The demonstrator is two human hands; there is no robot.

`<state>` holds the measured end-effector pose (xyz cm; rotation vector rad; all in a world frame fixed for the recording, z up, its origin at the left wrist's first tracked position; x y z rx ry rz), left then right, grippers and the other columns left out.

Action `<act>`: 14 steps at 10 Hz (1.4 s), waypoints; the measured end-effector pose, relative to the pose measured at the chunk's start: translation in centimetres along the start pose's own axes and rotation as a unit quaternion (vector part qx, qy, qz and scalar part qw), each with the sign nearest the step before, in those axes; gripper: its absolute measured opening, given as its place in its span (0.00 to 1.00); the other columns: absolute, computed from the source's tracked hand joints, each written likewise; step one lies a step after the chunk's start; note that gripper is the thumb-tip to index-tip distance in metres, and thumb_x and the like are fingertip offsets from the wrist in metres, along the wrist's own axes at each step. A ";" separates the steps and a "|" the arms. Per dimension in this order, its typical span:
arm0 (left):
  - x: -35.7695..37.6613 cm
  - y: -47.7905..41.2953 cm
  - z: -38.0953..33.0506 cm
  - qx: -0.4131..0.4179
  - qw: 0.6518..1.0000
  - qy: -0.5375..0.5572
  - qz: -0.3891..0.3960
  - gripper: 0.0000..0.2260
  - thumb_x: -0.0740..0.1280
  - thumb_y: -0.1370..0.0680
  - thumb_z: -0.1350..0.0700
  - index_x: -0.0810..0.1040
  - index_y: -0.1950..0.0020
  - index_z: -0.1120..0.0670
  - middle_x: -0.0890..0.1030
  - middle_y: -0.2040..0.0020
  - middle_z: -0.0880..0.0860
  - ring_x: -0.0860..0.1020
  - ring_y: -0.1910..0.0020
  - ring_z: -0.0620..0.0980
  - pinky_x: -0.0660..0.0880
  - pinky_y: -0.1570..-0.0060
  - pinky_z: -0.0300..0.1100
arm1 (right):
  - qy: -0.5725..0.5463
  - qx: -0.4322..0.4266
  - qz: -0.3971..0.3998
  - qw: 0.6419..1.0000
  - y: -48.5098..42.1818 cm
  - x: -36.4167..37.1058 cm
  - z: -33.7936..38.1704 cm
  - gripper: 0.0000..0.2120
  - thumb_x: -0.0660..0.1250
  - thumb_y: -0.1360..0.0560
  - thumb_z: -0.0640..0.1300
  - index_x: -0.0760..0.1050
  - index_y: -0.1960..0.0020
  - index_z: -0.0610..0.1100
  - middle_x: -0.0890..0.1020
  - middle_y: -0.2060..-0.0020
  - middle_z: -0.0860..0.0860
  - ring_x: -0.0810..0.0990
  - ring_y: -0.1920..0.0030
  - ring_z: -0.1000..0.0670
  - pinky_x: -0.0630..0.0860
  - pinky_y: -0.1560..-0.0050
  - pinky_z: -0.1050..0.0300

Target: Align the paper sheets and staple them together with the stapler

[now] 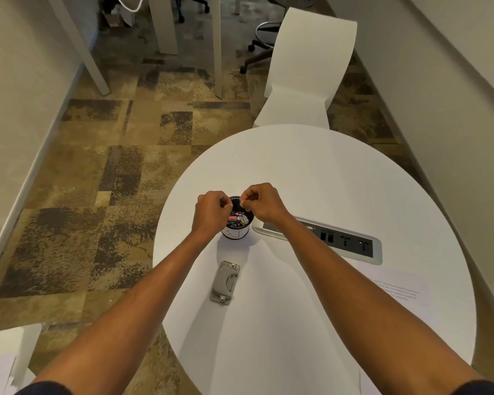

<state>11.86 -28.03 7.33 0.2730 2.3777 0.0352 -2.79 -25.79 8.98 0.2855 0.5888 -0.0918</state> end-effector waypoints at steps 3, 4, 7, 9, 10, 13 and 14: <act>0.0 0.1 0.1 0.007 0.999 -0.041 0.010 0.04 0.69 0.25 0.57 0.80 0.56 0.57 0.83 0.59 0.56 0.80 0.60 0.56 0.79 0.62 0.48 | 0.022 0.003 -0.015 1.000 -0.1 1.1 -0.1 0.02 0.69 0.27 0.35 0.80 0.57 0.39 0.81 0.62 0.48 0.79 0.60 0.50 0.75 0.58 0.56; 0.1 0.2 0.0 0.015 0.999 -0.041 0.016 0.01 0.68 0.27 0.61 0.79 0.57 0.56 0.82 0.61 0.54 0.80 0.61 0.56 0.79 0.62 0.50 | 0.036 0.001 -0.012 0.999 0.1 1.2 0.0 0.04 0.67 0.27 0.34 0.80 0.56 0.40 0.83 0.60 0.47 0.80 0.58 0.49 0.77 0.57 0.54; 0.7 0.5 -0.6 0.054 0.993 -0.099 0.029 0.08 0.62 0.25 0.64 0.81 0.55 0.59 0.83 0.56 0.57 0.80 0.59 0.58 0.79 0.62 0.51 | 0.074 0.003 0.020 0.997 0.8 1.2 -0.1 0.06 0.66 0.27 0.34 0.80 0.55 0.41 0.84 0.54 0.45 0.82 0.52 0.44 0.79 0.48 0.44; 1.1 1.1 -0.9 0.078 0.993 -0.091 -0.001 0.06 0.66 0.24 0.57 0.80 0.57 0.58 0.81 0.57 0.55 0.78 0.57 0.54 0.73 0.63 0.45 | 0.036 -0.015 -0.037 0.999 2.3 -0.8 -1.3 0.10 0.68 0.24 0.44 0.78 0.45 0.41 0.81 0.46 0.45 0.79 0.46 0.46 0.74 0.45 0.53; 1.6 1.5 -1.3 0.091 0.993 -0.077 -0.006 0.05 0.68 0.24 0.56 0.79 0.56 0.57 0.80 0.56 0.54 0.77 0.56 0.53 0.70 0.62 0.43 | 0.032 -0.011 -0.068 0.997 3.2 -2.1 -2.4 0.12 0.67 0.23 0.44 0.77 0.42 0.41 0.80 0.43 0.45 0.78 0.42 0.47 0.71 0.44 0.56; 5.7 4.9 -5.9 0.169 0.984 -0.034 0.038 0.12 0.63 0.20 0.54 0.77 0.40 0.57 0.80 0.42 0.56 0.77 0.43 0.56 0.72 0.42 0.50 | 0.057 0.038 -0.145 0.987 9.0 -8.0 -8.4 0.22 0.62 0.20 0.50 0.68 0.29 0.42 0.72 0.28 0.46 0.69 0.28 0.46 0.64 0.30 0.53; 7.1 5.8 -6.8 0.182 0.980 -0.055 0.062 0.15 0.60 0.19 0.55 0.74 0.34 0.58 0.78 0.36 0.56 0.74 0.37 0.56 0.69 0.37 0.50 | 0.051 0.046 -0.166 0.984 10.5 -8.8 -10.0 0.26 0.58 0.19 0.55 0.64 0.26 0.44 0.67 0.25 0.48 0.63 0.25 0.47 0.60 0.27 0.52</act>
Point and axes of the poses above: each hand's wrist, its own y-axis away from the middle knuckle, its own x-axis out of the palm, z = x × y, the point moved 1 cm from there along -y, towards the middle knuckle
